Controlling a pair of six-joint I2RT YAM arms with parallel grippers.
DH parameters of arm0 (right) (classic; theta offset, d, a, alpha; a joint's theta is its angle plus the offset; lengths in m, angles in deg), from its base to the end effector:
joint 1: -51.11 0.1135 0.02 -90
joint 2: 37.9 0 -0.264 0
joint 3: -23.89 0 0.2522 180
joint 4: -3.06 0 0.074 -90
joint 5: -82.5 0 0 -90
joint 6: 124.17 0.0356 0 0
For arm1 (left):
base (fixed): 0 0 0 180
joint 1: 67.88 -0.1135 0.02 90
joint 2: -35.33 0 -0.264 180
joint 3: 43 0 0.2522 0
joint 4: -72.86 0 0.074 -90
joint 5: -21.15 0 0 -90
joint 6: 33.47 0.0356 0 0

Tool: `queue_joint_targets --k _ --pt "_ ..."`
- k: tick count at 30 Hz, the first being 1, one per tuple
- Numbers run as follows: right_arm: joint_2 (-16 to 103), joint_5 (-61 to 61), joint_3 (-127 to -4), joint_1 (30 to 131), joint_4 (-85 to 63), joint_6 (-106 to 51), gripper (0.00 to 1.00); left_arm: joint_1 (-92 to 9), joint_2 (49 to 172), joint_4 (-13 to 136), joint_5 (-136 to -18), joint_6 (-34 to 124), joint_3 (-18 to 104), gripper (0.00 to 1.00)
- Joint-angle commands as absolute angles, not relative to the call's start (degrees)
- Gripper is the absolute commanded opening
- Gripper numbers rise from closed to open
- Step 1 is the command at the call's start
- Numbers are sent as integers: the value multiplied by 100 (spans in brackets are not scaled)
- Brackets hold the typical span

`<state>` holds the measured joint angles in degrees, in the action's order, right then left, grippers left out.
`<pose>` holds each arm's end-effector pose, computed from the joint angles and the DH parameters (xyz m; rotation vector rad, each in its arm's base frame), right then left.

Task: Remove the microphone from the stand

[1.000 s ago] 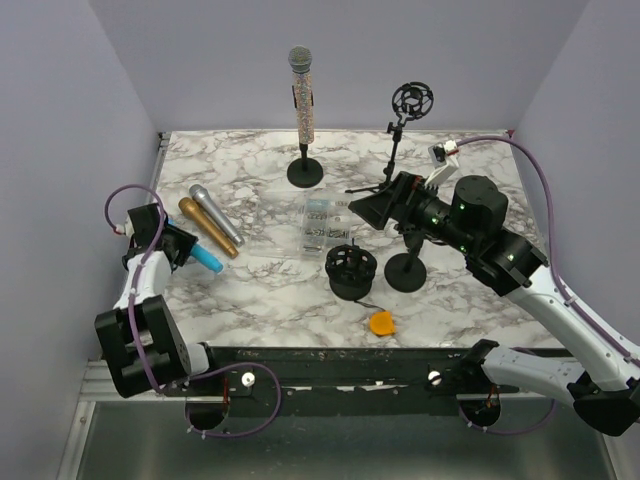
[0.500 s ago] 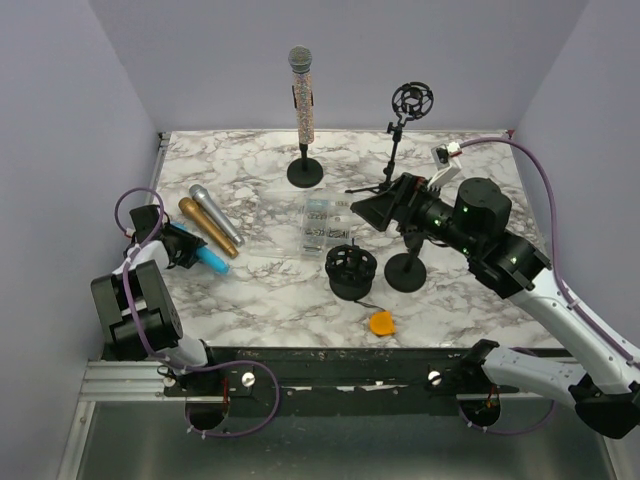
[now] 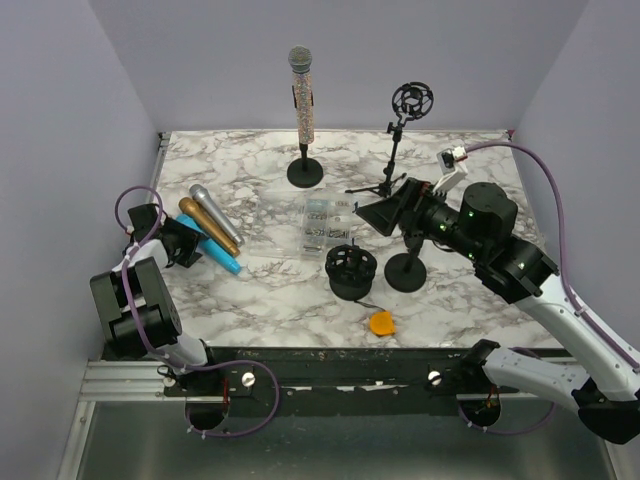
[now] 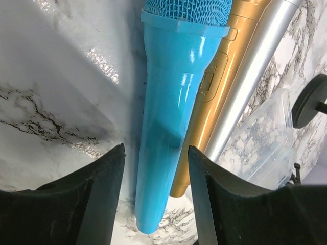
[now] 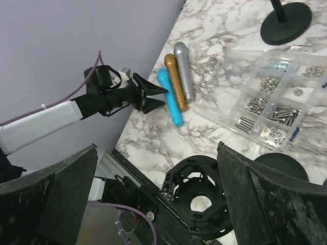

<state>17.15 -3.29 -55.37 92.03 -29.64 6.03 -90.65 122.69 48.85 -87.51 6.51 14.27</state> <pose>0.1548 0.1376 0.4171 -0.0702 1.8485 1.0877 0.2711 0.1014 0.1635 -1.4004 2.1279 -0.6003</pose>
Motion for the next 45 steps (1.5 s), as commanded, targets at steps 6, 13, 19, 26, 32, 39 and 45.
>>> queue_joint_targets --k 6,13,19,26,32,39,45 --pt "1630 -1958 -6086 9217 -3982 -201 100 -9107 11525 5046 -8946 702 1380 55" --pt "2038 -3314 -6605 9223 -4494 -778 100 -9003 10499 5325 -9092 813 1166 70" --pt "2794 -3708 -7037 9202 -4483 -892 100 -8277 9844 5330 -9032 1091 1401 81" --pt "4000 -2981 -7772 8577 -4632 -448 97 -6868 9946 5479 -9539 1161 2667 87" --pt "4517 -874 -7776 7272 -4173 -216 93 -5947 10659 5259 -10089 2043 4105 88" --pt "5025 219 -7652 6405 -3829 49 72 -5822 10653 5566 -10654 2070 3800 88" --pt "5556 1229 -7377 5924 -3400 298 63 -5838 10754 5388 -10577 2234 3887 88"
